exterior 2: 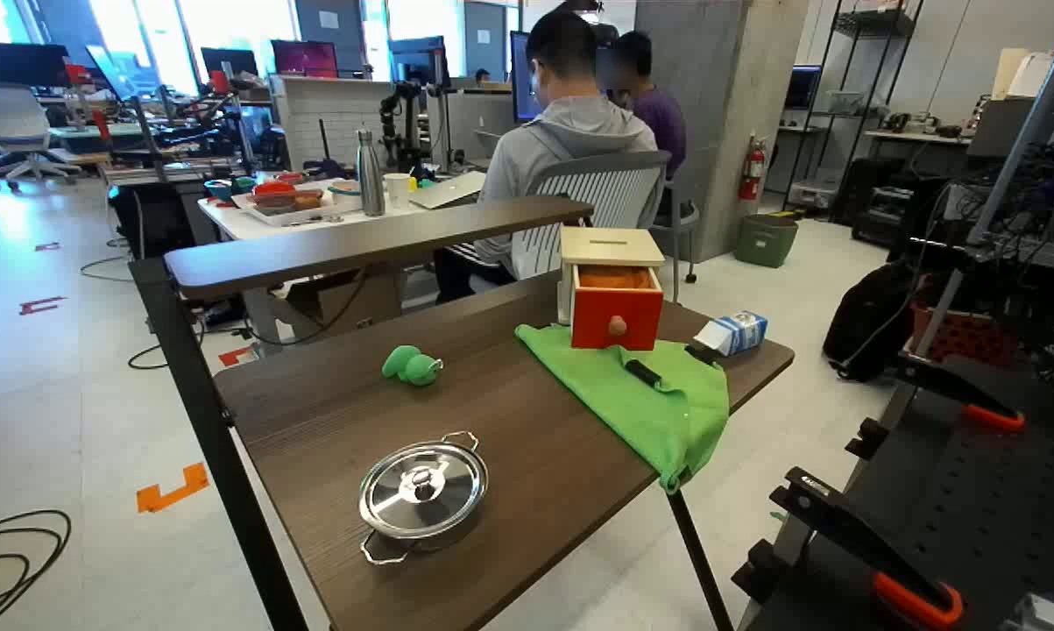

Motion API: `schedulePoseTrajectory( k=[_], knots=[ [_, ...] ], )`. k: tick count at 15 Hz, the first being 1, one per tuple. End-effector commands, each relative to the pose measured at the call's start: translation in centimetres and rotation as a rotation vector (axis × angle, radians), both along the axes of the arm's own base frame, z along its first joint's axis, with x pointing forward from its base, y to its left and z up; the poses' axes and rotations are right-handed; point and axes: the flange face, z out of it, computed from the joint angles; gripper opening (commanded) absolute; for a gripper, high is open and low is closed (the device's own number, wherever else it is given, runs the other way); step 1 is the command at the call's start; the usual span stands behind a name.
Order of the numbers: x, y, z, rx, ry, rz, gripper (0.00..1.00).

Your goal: Put the green object in the drawer on the table

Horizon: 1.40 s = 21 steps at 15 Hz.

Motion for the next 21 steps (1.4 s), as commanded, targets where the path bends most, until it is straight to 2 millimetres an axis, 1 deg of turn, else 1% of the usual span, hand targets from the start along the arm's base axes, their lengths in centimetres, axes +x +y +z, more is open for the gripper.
schedulePoseTrajectory(
  k=[1,9,12,14,17,19,21],
  knots=[
    [0.0,0.0,0.1,0.000,0.000,0.000,1.00],
    [0.0,0.0,0.1,0.000,0.000,0.000,1.00],
    [0.8,-0.3,-0.6,0.022,-0.054,-0.042,1.00],
    [1.7,-0.3,-1.3,0.044,-0.086,-0.055,1.00],
    [4.0,-0.4,-2.7,0.101,-0.159,-0.076,1.00],
    [6.1,-0.5,-4.0,0.141,-0.193,-0.092,1.00],
    [8.7,-0.9,-5.6,0.176,-0.196,-0.113,1.00]
  ],
)
